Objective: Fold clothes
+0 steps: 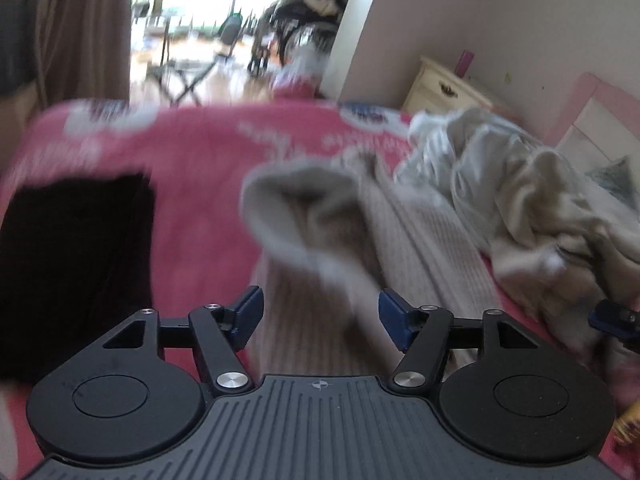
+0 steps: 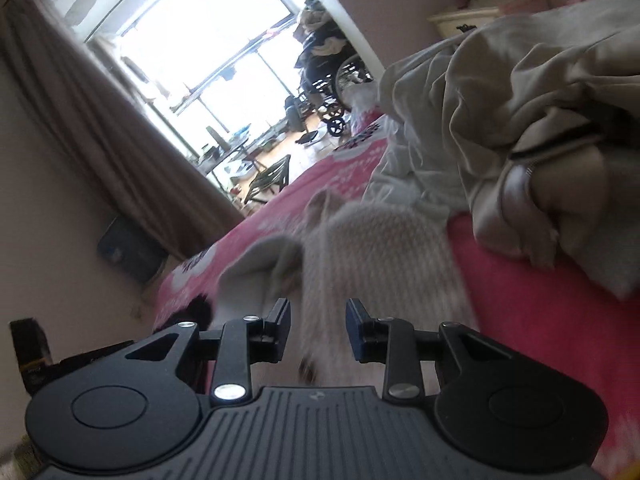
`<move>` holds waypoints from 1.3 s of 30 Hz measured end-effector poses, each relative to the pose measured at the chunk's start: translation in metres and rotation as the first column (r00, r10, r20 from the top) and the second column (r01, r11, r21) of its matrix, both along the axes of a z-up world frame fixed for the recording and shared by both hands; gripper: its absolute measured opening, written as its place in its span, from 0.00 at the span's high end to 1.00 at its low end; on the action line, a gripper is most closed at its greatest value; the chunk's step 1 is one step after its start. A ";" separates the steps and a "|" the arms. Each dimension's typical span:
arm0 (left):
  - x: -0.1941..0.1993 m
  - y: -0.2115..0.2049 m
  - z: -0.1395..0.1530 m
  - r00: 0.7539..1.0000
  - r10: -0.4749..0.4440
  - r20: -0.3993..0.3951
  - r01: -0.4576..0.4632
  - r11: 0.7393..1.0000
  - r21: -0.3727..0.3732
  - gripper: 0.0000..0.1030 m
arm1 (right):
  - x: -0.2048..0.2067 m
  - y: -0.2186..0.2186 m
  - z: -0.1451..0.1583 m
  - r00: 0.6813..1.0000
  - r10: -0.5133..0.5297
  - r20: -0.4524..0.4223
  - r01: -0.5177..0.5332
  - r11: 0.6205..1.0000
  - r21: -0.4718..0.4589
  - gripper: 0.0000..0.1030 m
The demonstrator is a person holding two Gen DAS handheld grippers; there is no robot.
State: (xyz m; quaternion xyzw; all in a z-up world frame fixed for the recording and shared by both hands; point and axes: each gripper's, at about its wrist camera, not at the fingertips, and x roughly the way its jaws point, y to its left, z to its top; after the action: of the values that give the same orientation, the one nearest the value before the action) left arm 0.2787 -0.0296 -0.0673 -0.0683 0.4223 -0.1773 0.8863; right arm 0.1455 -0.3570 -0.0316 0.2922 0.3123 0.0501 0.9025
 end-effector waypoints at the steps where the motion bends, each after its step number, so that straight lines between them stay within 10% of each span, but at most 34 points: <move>1: -0.015 0.005 -0.001 1.000 0.000 -0.021 0.000 1.000 0.004 0.35 | -0.017 0.006 0.010 1.000 -0.006 0.010 0.006 1.000 -0.020 0.67; 12: -0.140 0.016 -0.035 0.970 -0.016 -0.241 0.021 1.000 0.017 0.34 | -0.136 0.035 0.106 0.970 0.100 0.221 -0.053 0.977 -0.207 0.64; 25: -0.193 -0.003 -0.056 0.977 -0.137 -0.161 0.176 0.949 0.261 0.28 | -0.081 0.117 -0.031 0.927 0.352 -0.127 -0.356 0.935 -0.006 0.61; 34: -0.203 0.010 -0.051 0.984 -0.138 -0.111 0.160 0.961 0.225 0.81 | -0.039 0.151 -0.073 0.859 0.457 -0.232 -0.397 0.880 0.261 0.62; 39: -0.203 0.025 -0.049 0.986 -0.113 -0.122 0.131 0.979 0.155 0.86 | -0.039 0.138 -0.108 0.838 0.377 -0.395 -0.278 0.917 0.286 0.71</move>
State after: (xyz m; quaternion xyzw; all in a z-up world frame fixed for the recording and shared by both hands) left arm 0.0758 -0.0048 -0.1167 0.0206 0.4879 -0.1923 0.8512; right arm 0.1063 -0.2188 -0.1398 0.3342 0.5470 0.1709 0.7482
